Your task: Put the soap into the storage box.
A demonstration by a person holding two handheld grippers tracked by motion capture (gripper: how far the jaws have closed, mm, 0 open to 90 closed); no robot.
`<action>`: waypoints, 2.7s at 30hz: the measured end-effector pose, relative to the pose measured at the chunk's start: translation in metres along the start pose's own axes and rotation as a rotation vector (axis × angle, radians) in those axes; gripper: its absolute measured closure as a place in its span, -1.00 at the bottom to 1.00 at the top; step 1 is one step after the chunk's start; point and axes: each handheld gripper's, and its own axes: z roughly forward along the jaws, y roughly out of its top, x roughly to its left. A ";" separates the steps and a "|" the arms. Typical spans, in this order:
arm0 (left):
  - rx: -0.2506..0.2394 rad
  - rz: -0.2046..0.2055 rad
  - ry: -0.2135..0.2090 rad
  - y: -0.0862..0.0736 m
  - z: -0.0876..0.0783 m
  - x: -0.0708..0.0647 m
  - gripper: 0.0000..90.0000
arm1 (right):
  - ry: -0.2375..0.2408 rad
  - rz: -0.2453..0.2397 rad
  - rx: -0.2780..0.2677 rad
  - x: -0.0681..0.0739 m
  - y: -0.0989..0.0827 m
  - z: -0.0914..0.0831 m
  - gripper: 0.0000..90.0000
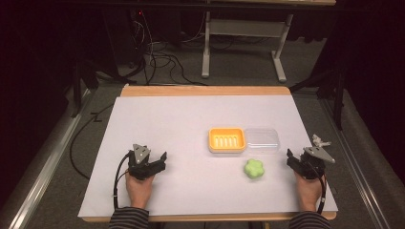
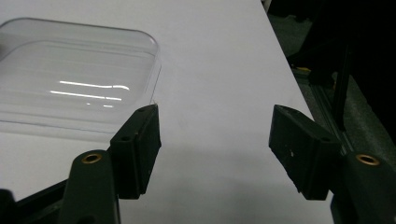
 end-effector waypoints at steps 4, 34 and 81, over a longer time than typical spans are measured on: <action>0.004 0.002 0.000 0.000 0.000 0.000 -0.54 | -0.005 -0.010 0.028 0.002 0.002 0.002 -0.25; 0.003 -0.007 0.008 0.000 0.001 0.001 -0.56 | 0.161 0.082 -0.061 0.008 -0.007 -0.027 -0.37; 0.007 -0.006 -0.002 0.000 0.000 0.000 -0.55 | 0.405 -0.120 0.069 0.077 0.002 -0.057 -0.55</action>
